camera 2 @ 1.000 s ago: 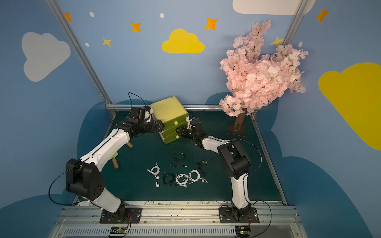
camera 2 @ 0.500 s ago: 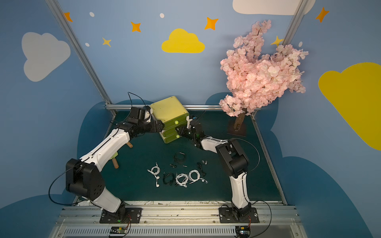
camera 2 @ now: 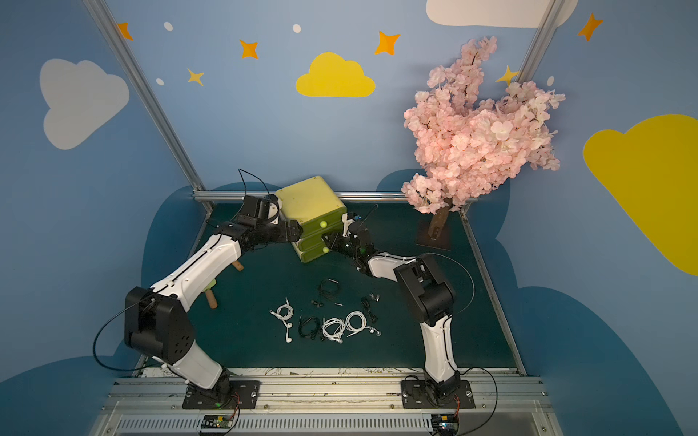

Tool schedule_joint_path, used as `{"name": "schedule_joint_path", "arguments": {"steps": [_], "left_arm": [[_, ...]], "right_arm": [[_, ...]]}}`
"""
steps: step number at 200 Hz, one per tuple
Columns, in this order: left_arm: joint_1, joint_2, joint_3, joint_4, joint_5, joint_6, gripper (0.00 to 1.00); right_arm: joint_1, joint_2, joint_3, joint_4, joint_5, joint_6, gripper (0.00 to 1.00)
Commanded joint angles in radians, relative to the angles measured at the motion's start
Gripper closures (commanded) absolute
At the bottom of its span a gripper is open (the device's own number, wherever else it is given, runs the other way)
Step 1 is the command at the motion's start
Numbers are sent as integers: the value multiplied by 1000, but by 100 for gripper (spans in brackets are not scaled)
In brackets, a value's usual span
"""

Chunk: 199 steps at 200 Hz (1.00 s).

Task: Place the wired earphones into the drawer by color
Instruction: Open the drawer in the storage box.

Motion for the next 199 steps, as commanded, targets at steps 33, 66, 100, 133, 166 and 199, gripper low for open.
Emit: {"name": "schedule_joint_path", "arguments": {"steps": [33, 66, 100, 133, 166, 199], "left_arm": [[1, 19, 37, -2, -49, -26, 0], [0, 19, 39, -6, -57, -27, 0], [-2, 21, 42, -5, -56, -28, 0], [-3, 23, 44, -3, -55, -29, 0], [-2, 22, 43, -3, -57, -28, 0], [-2, 22, 44, -2, -56, -31, 0]], "right_arm": [[-2, -66, -79, 12, 23, -18, 73], [-8, -102, -107, 12, 17, -24, 73], [-13, -132, -147, 13, 11, -28, 73], [-17, -168, -203, 11, 6, -39, 73], [-23, -213, -261, 12, 7, -48, 73], [-27, -248, -308, 13, 0, -54, 73]]}}
